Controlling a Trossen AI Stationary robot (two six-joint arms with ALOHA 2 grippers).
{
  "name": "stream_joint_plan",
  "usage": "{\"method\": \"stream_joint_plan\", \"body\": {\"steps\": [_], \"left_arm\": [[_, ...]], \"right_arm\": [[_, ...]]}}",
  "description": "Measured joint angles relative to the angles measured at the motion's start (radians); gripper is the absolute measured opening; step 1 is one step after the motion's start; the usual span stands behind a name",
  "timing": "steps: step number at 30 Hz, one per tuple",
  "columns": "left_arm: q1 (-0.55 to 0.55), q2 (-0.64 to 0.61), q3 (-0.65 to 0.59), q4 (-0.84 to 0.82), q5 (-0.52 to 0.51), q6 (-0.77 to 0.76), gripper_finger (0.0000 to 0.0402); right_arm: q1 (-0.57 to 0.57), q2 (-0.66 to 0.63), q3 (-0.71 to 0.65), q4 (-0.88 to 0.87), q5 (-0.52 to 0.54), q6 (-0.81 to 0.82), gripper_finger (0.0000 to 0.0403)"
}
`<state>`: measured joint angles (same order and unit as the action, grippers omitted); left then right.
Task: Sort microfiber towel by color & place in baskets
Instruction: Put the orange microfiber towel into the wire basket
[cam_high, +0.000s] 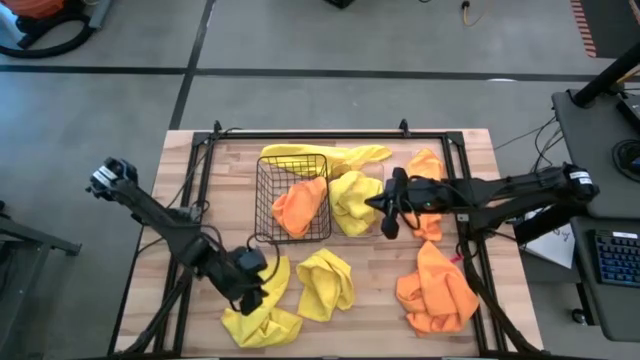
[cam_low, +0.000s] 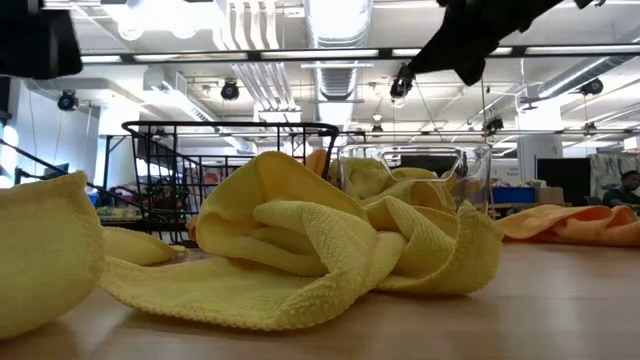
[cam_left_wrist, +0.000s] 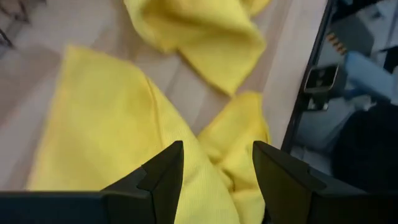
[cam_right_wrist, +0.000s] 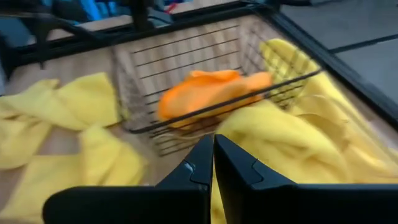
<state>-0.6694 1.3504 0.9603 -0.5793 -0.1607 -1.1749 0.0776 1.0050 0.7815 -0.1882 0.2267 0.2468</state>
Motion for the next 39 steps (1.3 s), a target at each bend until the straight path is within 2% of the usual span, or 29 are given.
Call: {"method": "stream_joint_plan", "body": {"steps": [5, 15, 20, 27, 32, 39], "left_arm": [[-0.006, 0.073, 0.025, -0.001, 0.075, -0.028, 0.0176], [-0.009, 0.138, 0.088, -0.023, 0.074, 0.046, 0.0176], [-0.017, 0.137, 0.098, -0.024, 0.074, 0.057, 0.0176], [-0.047, 0.135, 0.107, -0.021, 0.069, 0.056, 0.0176], [-0.067, 0.135, 0.107, -0.020, 0.041, 0.048, 0.0176], [-0.070, 0.135, 0.107, -0.020, 0.002, 0.048, 0.0176]], "right_arm": [[0.106, -0.002, 0.000, -0.057, -0.002, 0.109, 0.0009], [0.293, -0.002, 0.000, -0.332, -0.054, 0.543, 0.0009], [0.336, -0.002, 0.000, -0.541, -0.054, 0.757, 0.0009], [0.335, -0.002, 0.000, -0.863, -0.038, 0.957, 0.0015], [0.335, -0.002, 0.000, -0.990, -0.032, 1.040, 0.0054], [0.335, -0.001, -0.003, -1.012, 0.046, 1.102, 0.0156]]}}
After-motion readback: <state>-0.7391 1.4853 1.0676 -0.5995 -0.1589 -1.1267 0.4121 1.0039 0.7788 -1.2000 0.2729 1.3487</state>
